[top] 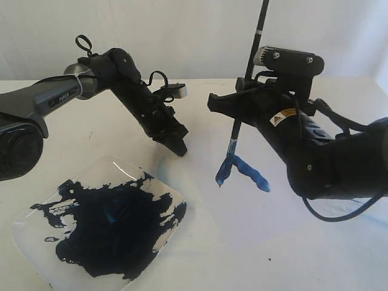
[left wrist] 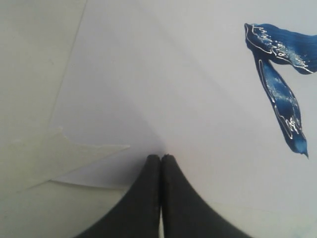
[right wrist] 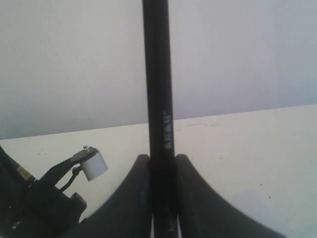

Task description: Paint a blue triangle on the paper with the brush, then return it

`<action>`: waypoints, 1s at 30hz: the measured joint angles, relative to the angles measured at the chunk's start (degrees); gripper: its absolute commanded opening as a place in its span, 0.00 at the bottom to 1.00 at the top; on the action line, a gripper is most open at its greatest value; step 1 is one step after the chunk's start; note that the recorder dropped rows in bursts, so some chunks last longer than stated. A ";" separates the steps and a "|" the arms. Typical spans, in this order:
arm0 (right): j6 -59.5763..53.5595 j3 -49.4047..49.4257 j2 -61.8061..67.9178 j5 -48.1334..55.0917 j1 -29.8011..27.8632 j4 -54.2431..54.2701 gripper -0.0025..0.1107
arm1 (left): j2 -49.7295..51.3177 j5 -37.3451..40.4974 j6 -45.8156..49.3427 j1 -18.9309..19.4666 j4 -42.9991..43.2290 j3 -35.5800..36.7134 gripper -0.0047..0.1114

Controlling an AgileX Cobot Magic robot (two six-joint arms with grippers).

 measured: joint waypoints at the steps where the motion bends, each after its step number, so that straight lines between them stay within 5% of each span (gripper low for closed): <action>1: -0.23 0.00 0.00 0.38 0.00 0.21 0.02 | 0.00 0.00 0.00 0.00 0.00 0.00 0.04; 6: -5.43 0.00 -2.46 4.89 0.11 3.77 0.02 | 0.00 0.00 0.00 0.00 0.00 0.00 0.04; 10: -27.91 0.00 -9.08 0.51 1.87 30.39 0.02 | 0.00 0.00 0.00 0.00 0.00 0.00 0.04; 12: -30.66 0.00 -10.59 -0.26 2.89 34.06 0.02 | 0.00 0.00 0.00 0.00 0.00 0.00 0.04; 30: -23.27 -3.65 -3.77 -5.91 10.95 37.30 0.02 | 0.00 0.00 0.00 0.00 0.00 0.00 0.04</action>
